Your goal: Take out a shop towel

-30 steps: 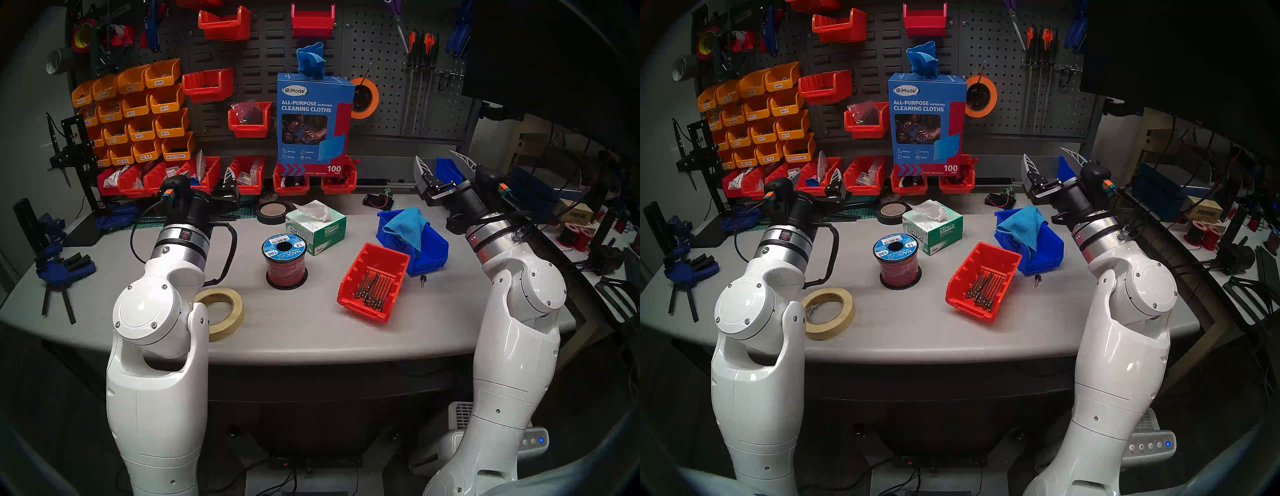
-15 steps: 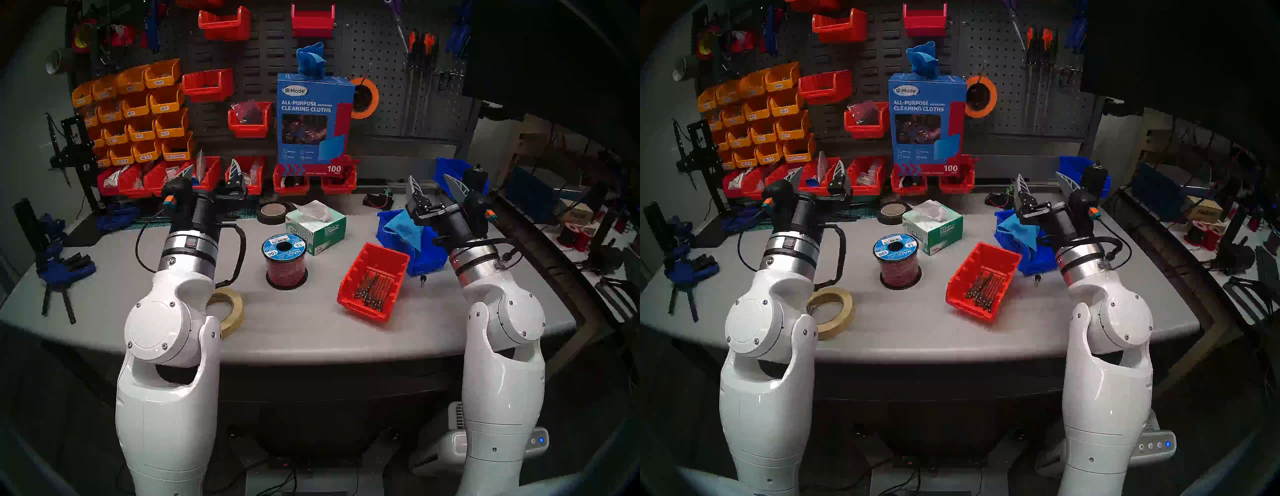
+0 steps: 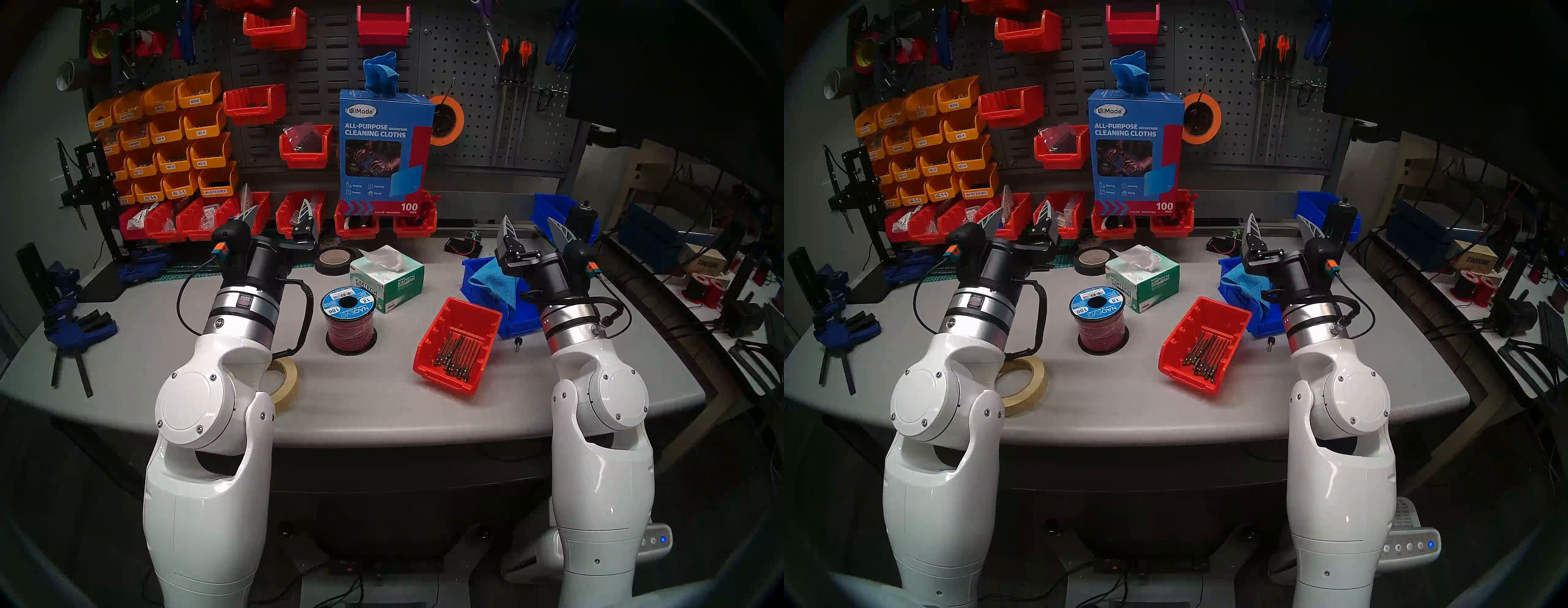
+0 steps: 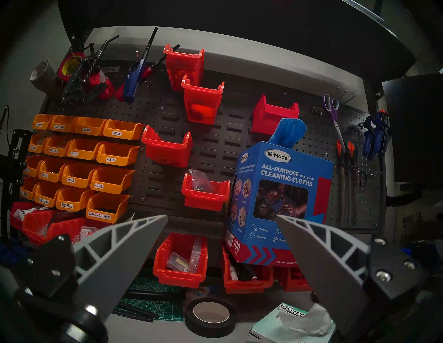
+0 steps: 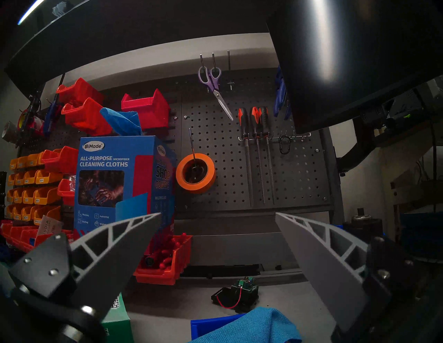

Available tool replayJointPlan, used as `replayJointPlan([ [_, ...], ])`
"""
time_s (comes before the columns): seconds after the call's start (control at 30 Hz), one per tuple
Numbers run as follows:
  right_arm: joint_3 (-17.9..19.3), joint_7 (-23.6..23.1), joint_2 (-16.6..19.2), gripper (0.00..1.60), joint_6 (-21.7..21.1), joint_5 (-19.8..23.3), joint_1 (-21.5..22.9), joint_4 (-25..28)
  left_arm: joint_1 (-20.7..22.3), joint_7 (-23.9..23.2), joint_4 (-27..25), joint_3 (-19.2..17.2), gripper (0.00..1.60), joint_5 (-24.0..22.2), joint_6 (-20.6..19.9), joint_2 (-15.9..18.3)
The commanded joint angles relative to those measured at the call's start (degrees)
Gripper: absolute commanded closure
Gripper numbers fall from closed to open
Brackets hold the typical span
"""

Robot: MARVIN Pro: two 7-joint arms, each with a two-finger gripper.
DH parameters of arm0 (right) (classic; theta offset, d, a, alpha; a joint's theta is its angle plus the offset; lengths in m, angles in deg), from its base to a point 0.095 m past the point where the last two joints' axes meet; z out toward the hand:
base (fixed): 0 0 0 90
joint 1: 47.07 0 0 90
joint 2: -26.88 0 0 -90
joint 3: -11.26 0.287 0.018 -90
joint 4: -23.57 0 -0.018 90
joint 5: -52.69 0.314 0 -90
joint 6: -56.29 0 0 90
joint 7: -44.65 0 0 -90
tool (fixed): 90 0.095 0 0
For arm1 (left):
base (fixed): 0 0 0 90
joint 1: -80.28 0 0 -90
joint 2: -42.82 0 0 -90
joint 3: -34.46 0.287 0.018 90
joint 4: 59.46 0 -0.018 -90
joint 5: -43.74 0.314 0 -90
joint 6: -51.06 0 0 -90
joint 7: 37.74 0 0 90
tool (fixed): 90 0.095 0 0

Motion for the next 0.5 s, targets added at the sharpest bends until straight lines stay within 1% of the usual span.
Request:
replayJointPlan([
  [0.0, -0.55, 0.79, 0.22, 0.00, 1.46, -0.95, 1.94, 1.65, 0.59, -0.06, -2.43, -0.03, 0.00, -0.44, -0.47, -0.14],
  [0.47, -0.80, 1.34, 0.30, 0.00, 1.68, -1.30, 1.93, 1.60, 0.66, 0.07, -2.58, -0.04, 0.00, -0.72, -1.00, 0.07],
])
